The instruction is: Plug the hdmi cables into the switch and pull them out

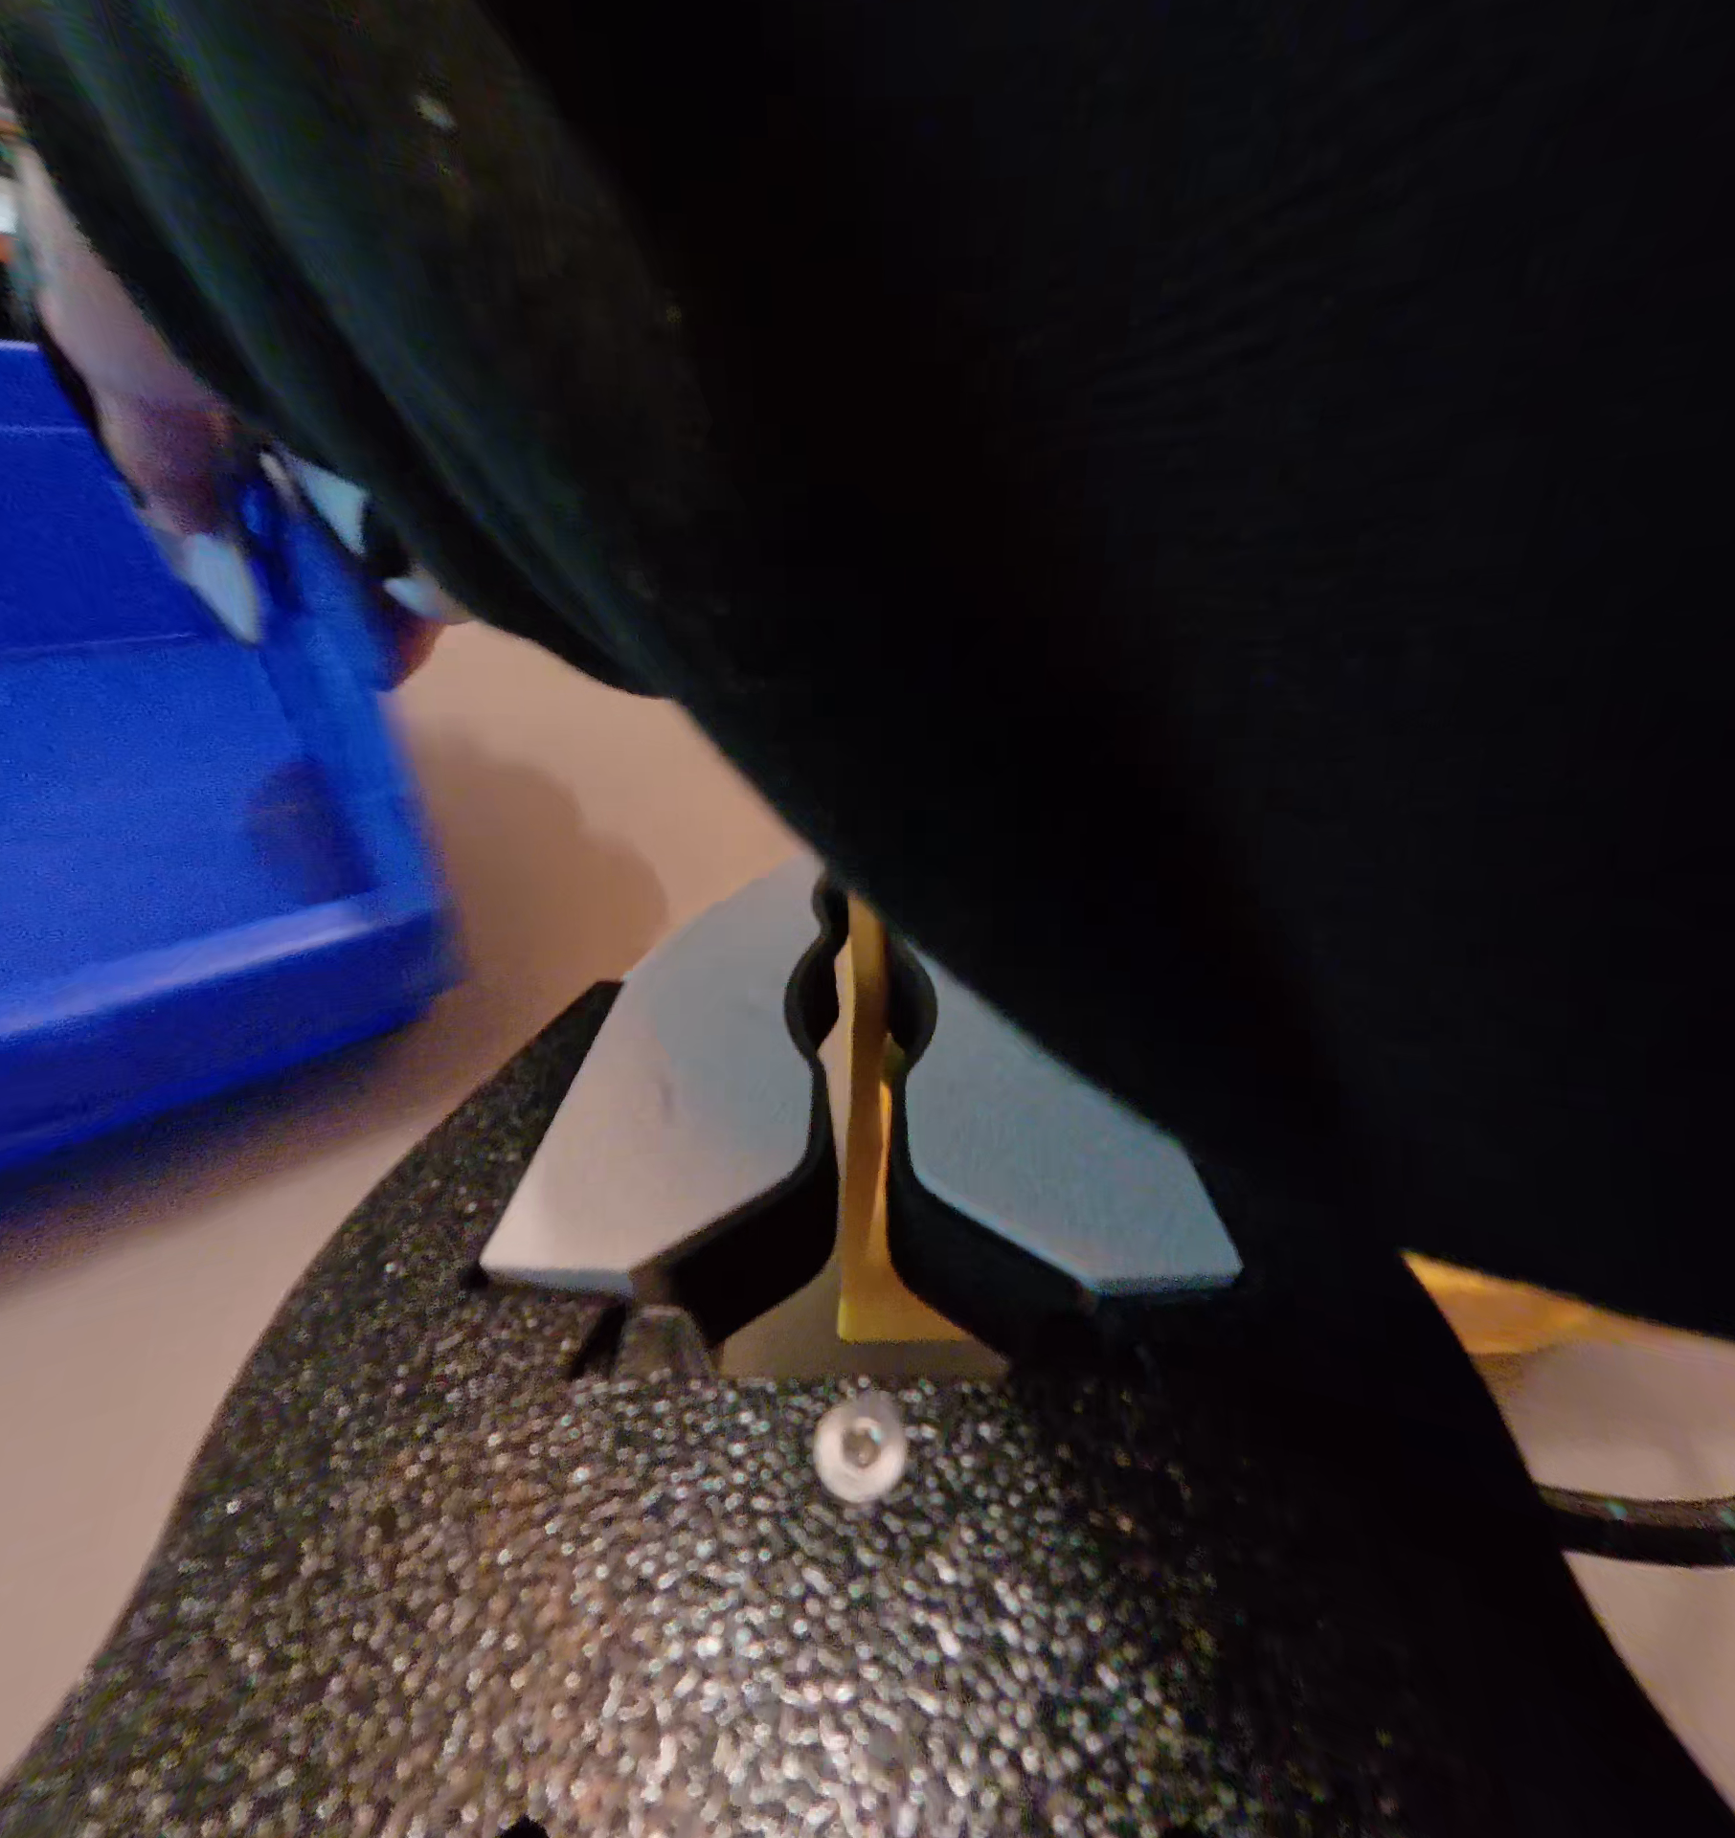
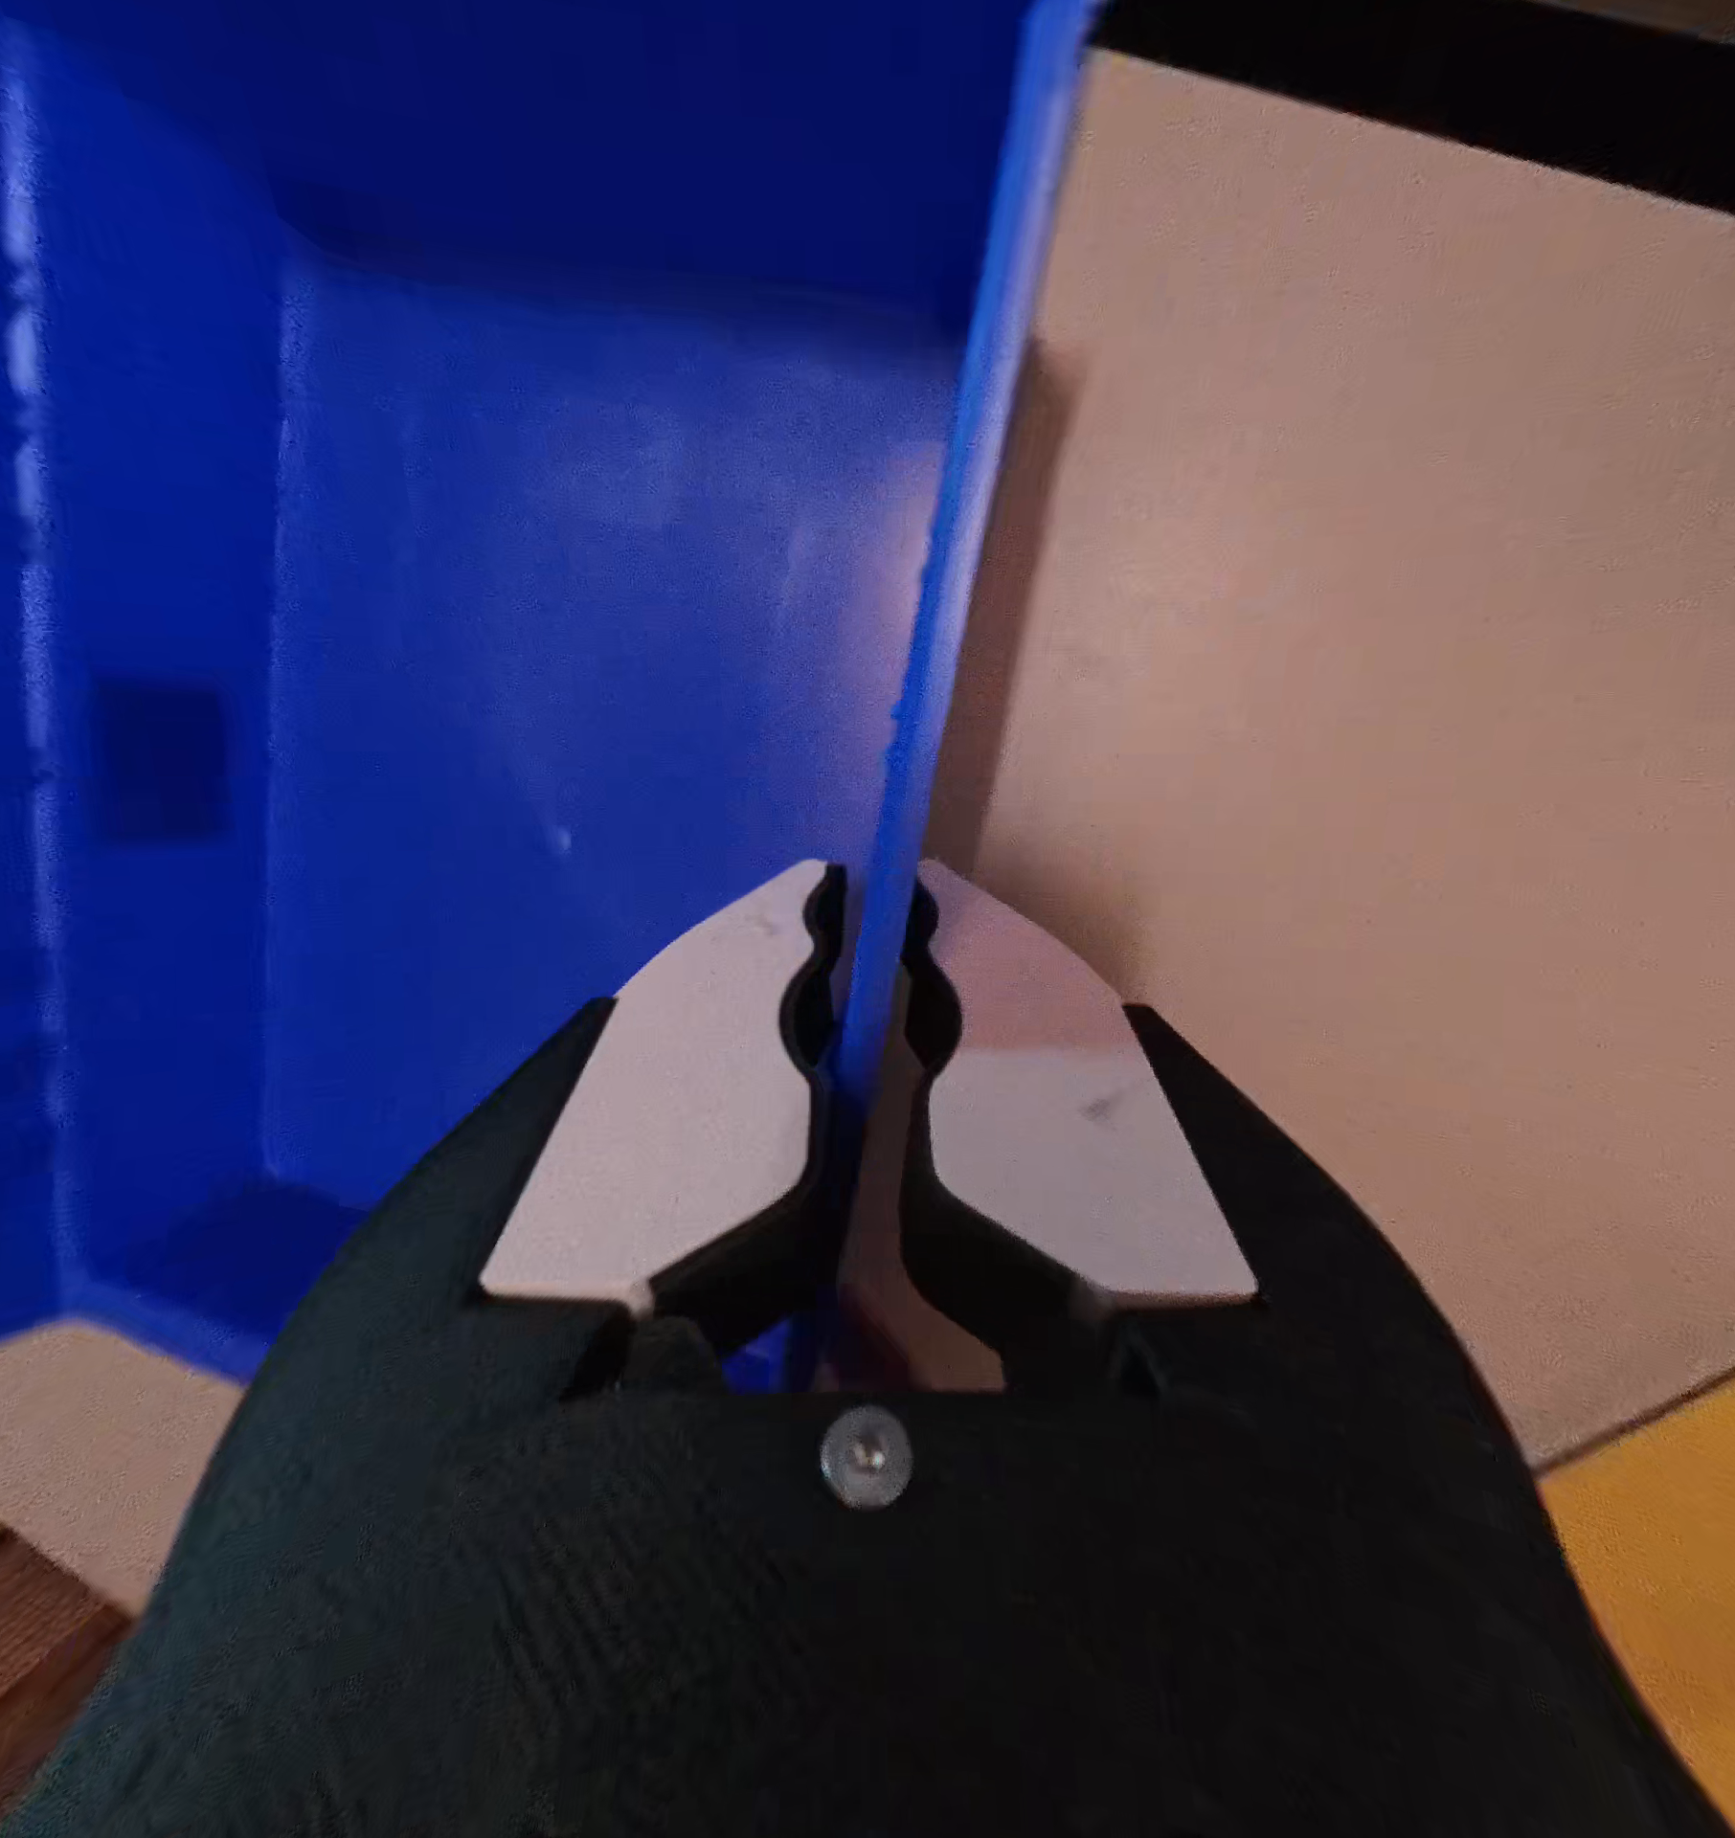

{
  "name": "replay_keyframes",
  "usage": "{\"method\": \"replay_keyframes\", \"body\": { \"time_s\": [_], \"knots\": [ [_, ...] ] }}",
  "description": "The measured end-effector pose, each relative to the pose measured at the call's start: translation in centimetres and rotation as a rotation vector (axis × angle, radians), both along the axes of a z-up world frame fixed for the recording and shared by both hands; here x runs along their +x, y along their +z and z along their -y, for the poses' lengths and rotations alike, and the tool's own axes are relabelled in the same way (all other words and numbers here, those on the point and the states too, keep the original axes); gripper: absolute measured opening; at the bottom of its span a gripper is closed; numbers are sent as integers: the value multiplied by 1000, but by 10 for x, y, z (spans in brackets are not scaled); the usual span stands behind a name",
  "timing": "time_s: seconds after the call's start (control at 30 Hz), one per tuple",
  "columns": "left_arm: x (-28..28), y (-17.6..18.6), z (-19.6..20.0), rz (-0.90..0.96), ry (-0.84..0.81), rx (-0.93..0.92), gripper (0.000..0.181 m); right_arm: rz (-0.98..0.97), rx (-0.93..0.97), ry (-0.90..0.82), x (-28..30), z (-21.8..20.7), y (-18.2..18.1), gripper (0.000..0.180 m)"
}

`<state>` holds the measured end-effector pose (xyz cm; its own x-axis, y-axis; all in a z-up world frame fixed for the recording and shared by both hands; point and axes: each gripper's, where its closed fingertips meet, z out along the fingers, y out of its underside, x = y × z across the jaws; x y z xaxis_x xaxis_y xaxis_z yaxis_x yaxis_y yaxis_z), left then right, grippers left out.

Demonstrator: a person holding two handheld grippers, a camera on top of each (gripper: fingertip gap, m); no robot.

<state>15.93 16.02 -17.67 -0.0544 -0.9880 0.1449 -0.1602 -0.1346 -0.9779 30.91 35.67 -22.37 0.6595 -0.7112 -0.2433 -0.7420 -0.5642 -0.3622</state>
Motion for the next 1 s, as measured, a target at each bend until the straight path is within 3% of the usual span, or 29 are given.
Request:
{"method": "replay_keyframes", "body": {
  "time_s": [0.03,0.17,0.33,0.47,0.57,0.7,0.87,1.0],
  "knots": [
    [0,0,-1,-1,2,19,4,32,-19,17,7,6,2,5],
    [-2,0,-6,-2,5,34,4,138,-9,146,22,12,47,5],
    [-4,0,-24,-14,26,58,4,247,181,141,58,41,163,5],
    [-8,0,-61,-14,71,53,5,291,338,97,84,119,247,5],
    [-15,0,-97,-3,107,20,5,357,371,41,98,207,276,5],
    [-31,0,-149,4,200,-25,5,340,316,-57,107,340,245,5],
    [-53,0,-208,7,339,-32,5,191,203,-211,106,488,138,5],
    [-64,0,-253,9,437,-29,5,99,127,-344,107,576,60,5]
  ]
}}
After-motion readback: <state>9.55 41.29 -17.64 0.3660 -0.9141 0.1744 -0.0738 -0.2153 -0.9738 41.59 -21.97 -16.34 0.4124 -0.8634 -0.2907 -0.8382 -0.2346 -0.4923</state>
